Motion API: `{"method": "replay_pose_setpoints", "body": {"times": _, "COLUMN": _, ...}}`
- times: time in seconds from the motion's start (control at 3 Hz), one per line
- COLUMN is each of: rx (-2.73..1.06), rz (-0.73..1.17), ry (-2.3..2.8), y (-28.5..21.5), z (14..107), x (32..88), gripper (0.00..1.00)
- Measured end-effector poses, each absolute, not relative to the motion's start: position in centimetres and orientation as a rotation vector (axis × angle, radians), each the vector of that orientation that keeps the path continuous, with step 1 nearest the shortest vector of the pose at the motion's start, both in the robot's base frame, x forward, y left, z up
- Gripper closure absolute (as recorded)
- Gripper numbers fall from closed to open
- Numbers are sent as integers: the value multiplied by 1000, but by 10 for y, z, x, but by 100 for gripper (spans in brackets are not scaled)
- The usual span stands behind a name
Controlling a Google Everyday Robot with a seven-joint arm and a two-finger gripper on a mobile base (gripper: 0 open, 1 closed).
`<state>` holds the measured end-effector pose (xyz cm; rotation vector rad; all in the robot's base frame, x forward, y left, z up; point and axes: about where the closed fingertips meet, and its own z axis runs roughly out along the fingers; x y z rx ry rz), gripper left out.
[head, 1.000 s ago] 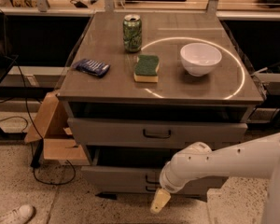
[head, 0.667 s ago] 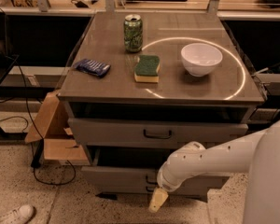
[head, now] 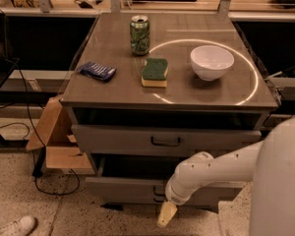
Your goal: Open middle drawer
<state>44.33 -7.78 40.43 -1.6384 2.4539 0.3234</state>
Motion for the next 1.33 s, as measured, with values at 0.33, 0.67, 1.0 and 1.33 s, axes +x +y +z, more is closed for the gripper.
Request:
{"method": "replay_pose_setpoints", "body": {"times": 0.33, "rx": -1616, "rz": 405, "ry": 2505, "y": -90, "z": 412, "x": 417, "gripper": 0}}
{"method": "replay_pose_setpoints", "body": {"times": 0.67, "rx": -1589, "rz": 509, "ry": 2537, "y": -111, "z": 447, "x": 366, "gripper": 0}}
{"method": "replay_pose_setpoints", "body": {"times": 1.0, "rx": -1468, "rz": 597, "ry": 2574, "y": -167, "z": 481, "x": 305, "gripper": 0}}
{"method": "replay_pose_setpoints", "body": {"times": 1.33, "rx": -1468, "rz": 597, "ry": 2574, "y": -167, "z": 481, "x": 305, "gripper": 0}}
